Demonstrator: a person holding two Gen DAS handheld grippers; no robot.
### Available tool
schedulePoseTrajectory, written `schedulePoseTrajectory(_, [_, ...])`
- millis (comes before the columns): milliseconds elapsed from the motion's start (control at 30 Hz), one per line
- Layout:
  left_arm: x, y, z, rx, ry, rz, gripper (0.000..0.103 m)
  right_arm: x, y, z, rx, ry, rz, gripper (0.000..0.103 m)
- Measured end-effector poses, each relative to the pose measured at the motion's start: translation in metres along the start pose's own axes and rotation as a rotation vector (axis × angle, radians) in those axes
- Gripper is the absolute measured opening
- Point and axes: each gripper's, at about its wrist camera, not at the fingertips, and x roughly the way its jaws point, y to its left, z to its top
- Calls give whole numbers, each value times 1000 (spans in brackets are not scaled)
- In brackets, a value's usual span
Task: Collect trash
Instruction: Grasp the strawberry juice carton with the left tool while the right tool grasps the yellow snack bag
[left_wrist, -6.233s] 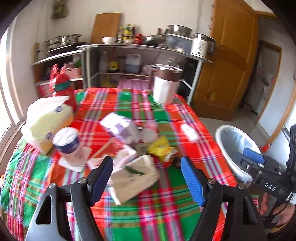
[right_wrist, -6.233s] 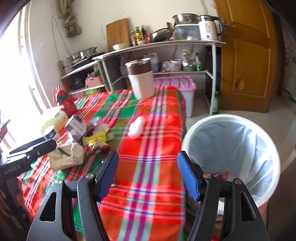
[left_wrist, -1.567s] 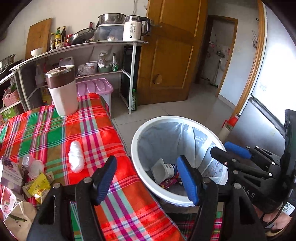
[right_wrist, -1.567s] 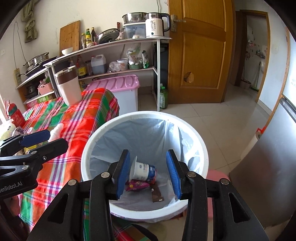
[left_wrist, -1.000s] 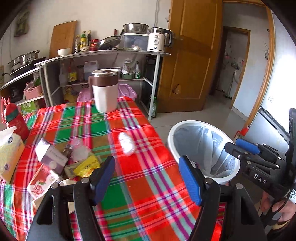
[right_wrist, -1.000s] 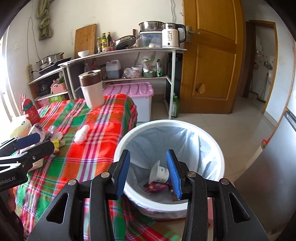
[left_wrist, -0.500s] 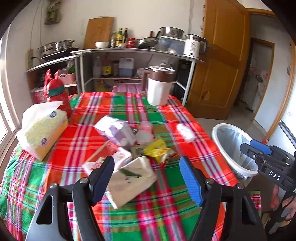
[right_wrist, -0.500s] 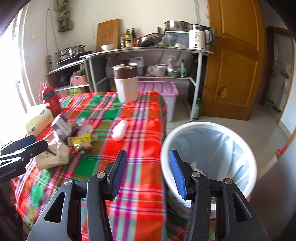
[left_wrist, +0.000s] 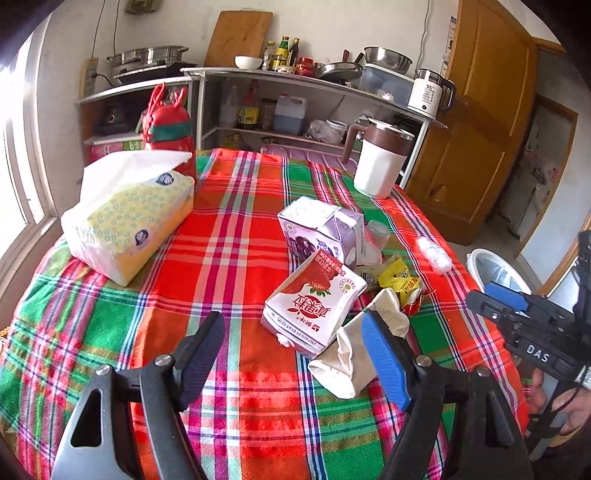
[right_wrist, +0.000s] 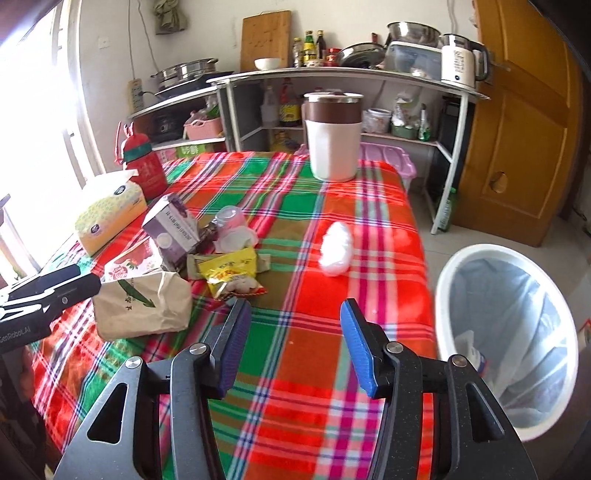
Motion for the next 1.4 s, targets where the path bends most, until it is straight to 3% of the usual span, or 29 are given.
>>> schedulePoseTrajectory(233, [15,6,5,-2,36,-28,80,33,19,15,-38,51,95,57])
schedulePoseTrajectory(633, [20,28,21,-64,31,-54,81,73,30,26,-45,143,124,59])
schedulePoseTrajectory(767, [31,26,24,-48,63,-69,82,75,29,24,-40,144,107,58])
schedulePoseTrajectory(833, [34,23,23,-33,76,-79,82,75,27,23,-35,145,115,50])
schedulePoseTrajectory(967, [43,14,23,13,110,-101,82,71,26,20,-37,130,96,45])
schedulePoseTrajectory(1400, [52,-11,22,151,129,-77,83,58,13,11,19,119,101,44])
